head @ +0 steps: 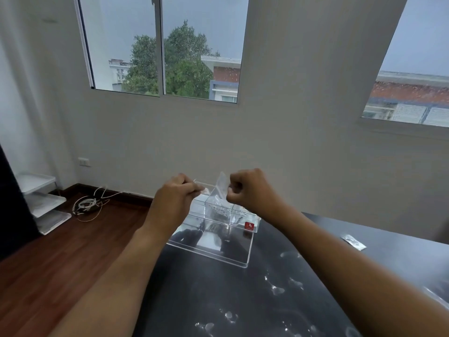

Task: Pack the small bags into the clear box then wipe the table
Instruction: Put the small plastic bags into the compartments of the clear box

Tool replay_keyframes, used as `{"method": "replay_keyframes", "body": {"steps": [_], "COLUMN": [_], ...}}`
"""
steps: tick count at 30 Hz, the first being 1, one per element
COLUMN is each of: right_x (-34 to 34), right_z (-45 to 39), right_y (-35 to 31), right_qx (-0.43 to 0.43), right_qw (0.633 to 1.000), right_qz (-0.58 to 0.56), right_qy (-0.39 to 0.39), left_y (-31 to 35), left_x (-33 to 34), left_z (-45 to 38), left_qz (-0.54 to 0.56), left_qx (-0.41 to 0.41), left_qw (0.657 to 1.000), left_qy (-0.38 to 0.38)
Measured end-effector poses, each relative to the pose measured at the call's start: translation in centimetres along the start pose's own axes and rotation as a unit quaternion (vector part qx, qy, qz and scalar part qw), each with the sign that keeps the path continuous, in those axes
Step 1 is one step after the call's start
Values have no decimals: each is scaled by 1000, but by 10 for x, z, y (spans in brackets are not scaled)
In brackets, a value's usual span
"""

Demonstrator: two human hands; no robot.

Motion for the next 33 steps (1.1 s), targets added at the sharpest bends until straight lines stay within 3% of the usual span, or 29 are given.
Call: {"method": "replay_keyframes", "body": {"steps": [5,10,16,23,33], "right_x": [16,-1,39,62,72], "right_z": [7,2,9,9,11], "right_y": [-14,-14,-8,7,6], "right_qx": [-45,-56,-23,21,3], "right_qw": [998,997,988,971,902], "right_qz": [-6,33,115,72,199], "right_qy": [-44,28,-104,-226,-384], "left_y": [-1,3,-8,-3,-4], "left_x": [-3,5,14,15,35], "left_z": [0,2,3,4,9], "left_qz": [15,2,-50,-64,-22], "left_qx": [2,18,-22,-18,-17], "left_qw": [1000,1000,998,996,992], "left_qy": [8,-17,-38,-55,-122]}}
Point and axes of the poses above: each hand's wrist, its own z-axis away from the middle knuckle, its own x-axis out of the palm, y = z × x, the point moved 10 cm from there along -z, towards the middle knuckle, and after that the axes turned 1 degree about y, right-handed, at the moved point
